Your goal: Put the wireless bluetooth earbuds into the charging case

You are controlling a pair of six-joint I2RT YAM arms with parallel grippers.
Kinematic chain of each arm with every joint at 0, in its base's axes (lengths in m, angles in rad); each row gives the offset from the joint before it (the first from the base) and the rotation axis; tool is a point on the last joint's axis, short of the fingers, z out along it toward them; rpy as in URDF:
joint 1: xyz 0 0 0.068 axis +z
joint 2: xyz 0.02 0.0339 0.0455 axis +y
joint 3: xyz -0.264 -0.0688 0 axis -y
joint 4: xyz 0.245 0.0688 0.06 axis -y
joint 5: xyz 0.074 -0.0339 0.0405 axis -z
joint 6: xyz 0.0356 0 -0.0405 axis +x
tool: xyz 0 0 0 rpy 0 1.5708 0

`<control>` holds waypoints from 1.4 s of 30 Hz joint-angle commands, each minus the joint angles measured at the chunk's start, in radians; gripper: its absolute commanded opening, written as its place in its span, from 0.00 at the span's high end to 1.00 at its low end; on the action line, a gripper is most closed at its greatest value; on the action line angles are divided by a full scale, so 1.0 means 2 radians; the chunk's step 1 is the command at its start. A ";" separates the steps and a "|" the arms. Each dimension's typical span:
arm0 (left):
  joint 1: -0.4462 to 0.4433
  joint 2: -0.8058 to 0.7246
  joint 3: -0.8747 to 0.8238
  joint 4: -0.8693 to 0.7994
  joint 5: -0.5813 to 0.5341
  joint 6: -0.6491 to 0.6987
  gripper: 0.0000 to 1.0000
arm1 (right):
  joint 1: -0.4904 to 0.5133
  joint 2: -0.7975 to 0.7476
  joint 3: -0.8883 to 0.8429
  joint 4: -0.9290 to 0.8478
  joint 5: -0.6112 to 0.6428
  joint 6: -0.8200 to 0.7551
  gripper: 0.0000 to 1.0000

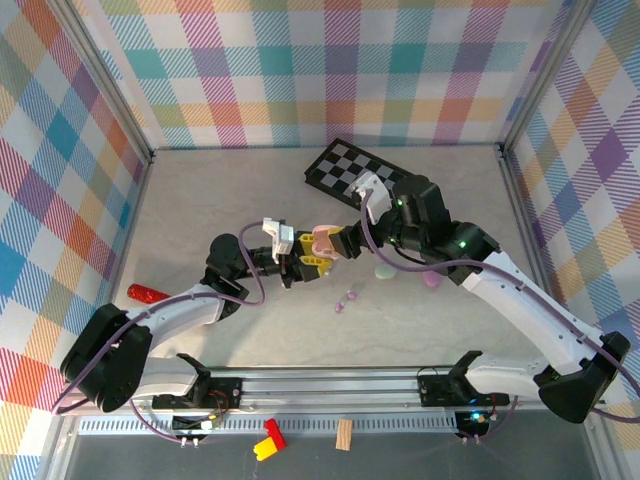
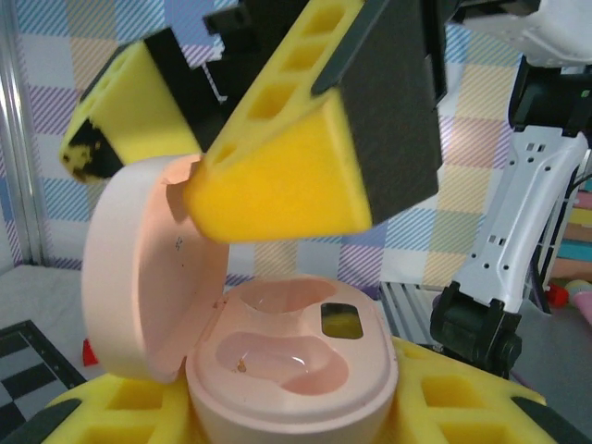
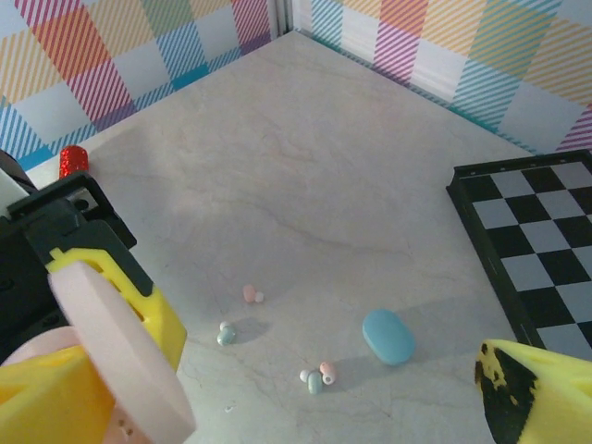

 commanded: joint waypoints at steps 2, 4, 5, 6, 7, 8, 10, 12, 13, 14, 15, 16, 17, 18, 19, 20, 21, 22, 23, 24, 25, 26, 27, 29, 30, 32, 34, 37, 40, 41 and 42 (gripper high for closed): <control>0.000 -0.012 -0.004 0.040 0.019 -0.010 0.63 | -0.006 0.005 0.007 0.011 -0.039 0.003 0.03; 0.000 -0.012 -0.005 0.039 0.018 -0.007 0.63 | -0.011 0.005 0.007 0.014 -0.063 0.010 0.03; 0.000 -0.012 -0.005 0.038 0.018 -0.007 0.63 | -0.013 0.005 0.007 0.014 -0.070 0.013 0.03; 0.000 -0.012 -0.005 0.037 0.016 -0.007 0.63 | -0.015 0.003 0.007 0.016 -0.080 0.017 0.03; 0.001 -0.012 -0.005 0.034 0.013 -0.007 0.63 | -0.018 0.001 0.005 0.017 -0.091 0.019 0.03; 0.001 -0.012 -0.004 0.031 0.011 -0.007 0.63 | -0.020 -0.002 0.004 0.019 -0.102 0.021 0.03; 0.003 -0.011 -0.005 0.028 0.007 -0.005 0.63 | -0.026 -0.014 -0.006 0.032 -0.134 0.028 0.02; 0.007 -0.009 -0.005 0.026 0.004 -0.003 0.63 | -0.032 -0.027 -0.019 0.048 -0.158 0.036 0.02; 0.008 -0.007 -0.005 0.027 0.003 -0.003 0.63 | -0.037 -0.034 -0.025 0.054 -0.169 0.041 0.02; 0.010 -0.005 -0.006 0.029 0.002 -0.003 0.63 | -0.040 -0.039 -0.031 0.058 -0.176 0.046 0.01; 0.012 -0.004 -0.006 0.032 0.001 -0.004 0.63 | -0.044 -0.046 -0.038 0.065 -0.182 0.051 0.01; 0.014 -0.003 -0.008 0.035 0.000 -0.004 0.63 | -0.048 -0.054 -0.047 0.073 -0.185 0.057 0.01; 0.016 -0.002 -0.009 0.037 -0.002 -0.004 0.63 | -0.052 -0.061 -0.057 0.081 -0.187 0.064 0.01; 0.020 -0.001 -0.010 0.039 -0.004 -0.006 0.63 | -0.059 -0.070 -0.068 0.092 -0.187 0.076 0.00; 0.025 -0.001 -0.012 0.042 -0.006 -0.006 0.63 | -0.068 -0.079 -0.082 0.104 -0.186 0.091 0.01; 0.028 -0.002 -0.014 0.045 -0.008 -0.008 0.63 | -0.077 -0.086 -0.094 0.114 -0.183 0.108 0.01; 0.034 -0.002 -0.017 0.049 -0.010 -0.009 0.63 | -0.089 -0.093 -0.110 0.127 -0.178 0.128 0.01; 0.039 -0.003 -0.020 0.051 -0.013 -0.012 0.63 | -0.100 -0.098 -0.126 0.138 -0.171 0.148 0.01; 0.043 -0.004 -0.022 0.054 -0.014 -0.014 0.63 | -0.110 -0.100 -0.140 0.142 -0.164 0.164 0.01; 0.048 -0.005 -0.026 0.060 -0.014 -0.018 0.63 | -0.118 -0.100 -0.155 0.149 -0.160 0.180 0.01; 0.054 -0.005 -0.028 0.065 -0.015 -0.022 0.63 | -0.124 -0.097 -0.168 0.153 -0.156 0.197 0.01; 0.058 -0.005 -0.030 0.069 -0.016 -0.026 0.63 | -0.125 -0.093 -0.177 0.155 -0.154 0.208 0.01; 0.064 -0.004 -0.033 0.077 -0.016 -0.030 0.63 | -0.126 -0.084 -0.187 0.158 -0.154 0.223 0.00; 0.073 -0.002 -0.036 0.090 -0.016 -0.040 0.63 | -0.126 -0.058 -0.198 0.157 -0.160 0.251 0.06; 0.078 -0.002 -0.038 0.097 -0.016 -0.046 0.63 | -0.126 -0.042 -0.202 0.157 -0.168 0.263 0.09; 0.085 -0.003 -0.042 0.111 -0.016 -0.055 0.63 | -0.122 -0.008 -0.206 0.159 -0.173 0.282 0.15; 0.092 -0.007 -0.046 0.115 -0.017 -0.058 0.63 | -0.110 0.032 -0.203 0.160 -0.170 0.286 0.23; 0.097 -0.015 -0.052 0.114 -0.020 -0.058 0.63 | -0.091 0.100 -0.187 0.158 -0.171 0.290 0.34; 0.099 -0.025 -0.058 0.113 -0.022 -0.058 0.63 | -0.076 0.166 -0.167 0.159 -0.164 0.294 0.45; 0.100 -0.027 -0.059 0.112 -0.023 -0.058 0.63 | -0.071 0.187 -0.159 0.158 -0.162 0.296 0.48; 0.100 -0.030 -0.060 0.111 -0.022 -0.058 0.63 | -0.069 0.204 -0.151 0.158 -0.162 0.298 0.49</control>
